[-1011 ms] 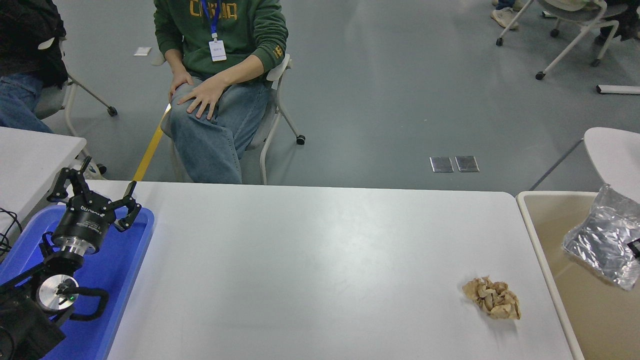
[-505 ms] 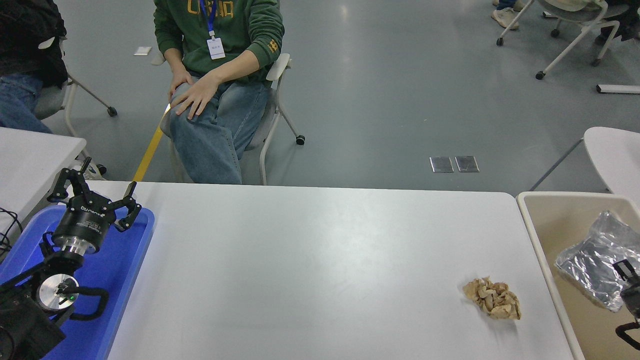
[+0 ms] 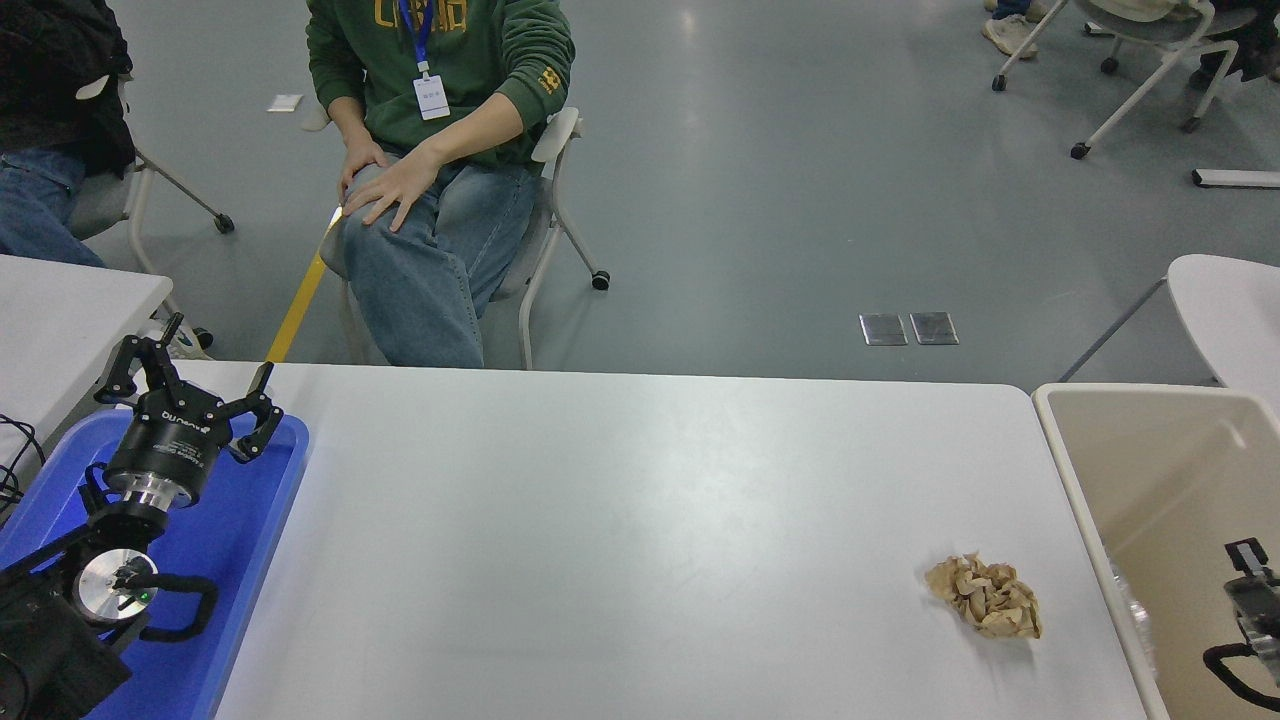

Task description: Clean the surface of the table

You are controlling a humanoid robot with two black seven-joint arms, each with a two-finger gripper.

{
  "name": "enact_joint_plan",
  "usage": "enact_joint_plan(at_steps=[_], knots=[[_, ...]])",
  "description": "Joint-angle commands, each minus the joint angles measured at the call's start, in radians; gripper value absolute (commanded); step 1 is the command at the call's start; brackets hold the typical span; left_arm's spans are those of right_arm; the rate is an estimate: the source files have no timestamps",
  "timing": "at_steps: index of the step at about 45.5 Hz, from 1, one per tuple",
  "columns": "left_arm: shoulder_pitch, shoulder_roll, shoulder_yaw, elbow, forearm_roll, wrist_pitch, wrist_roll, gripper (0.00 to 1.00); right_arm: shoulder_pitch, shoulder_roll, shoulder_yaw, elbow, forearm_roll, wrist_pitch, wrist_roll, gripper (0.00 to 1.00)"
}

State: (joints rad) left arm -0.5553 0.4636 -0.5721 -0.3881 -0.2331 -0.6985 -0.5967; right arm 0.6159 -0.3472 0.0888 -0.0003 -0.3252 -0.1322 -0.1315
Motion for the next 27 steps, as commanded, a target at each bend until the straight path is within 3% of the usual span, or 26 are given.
enact_joint_plan(at_steps=[1,13,27], knots=[[0.0,0.001,0.0,0.0,0.0,-0.001,0.0,1.0,0.016,0.001,0.006,0.01,0.034,0.002,-0.002,1.0],[0.0,0.0,0.0,0.0,0.0,-0.001,0.0,1.0,0.058,-0.081,0.008,0.085,0.057,0.01,-0.002,1.0],[0.0,0.0,0.0,0.0,0.0,0.001,0.0,1.0,0.085,-0.315,0.195,0.45,0.098,0.008,0.009,1.0]])
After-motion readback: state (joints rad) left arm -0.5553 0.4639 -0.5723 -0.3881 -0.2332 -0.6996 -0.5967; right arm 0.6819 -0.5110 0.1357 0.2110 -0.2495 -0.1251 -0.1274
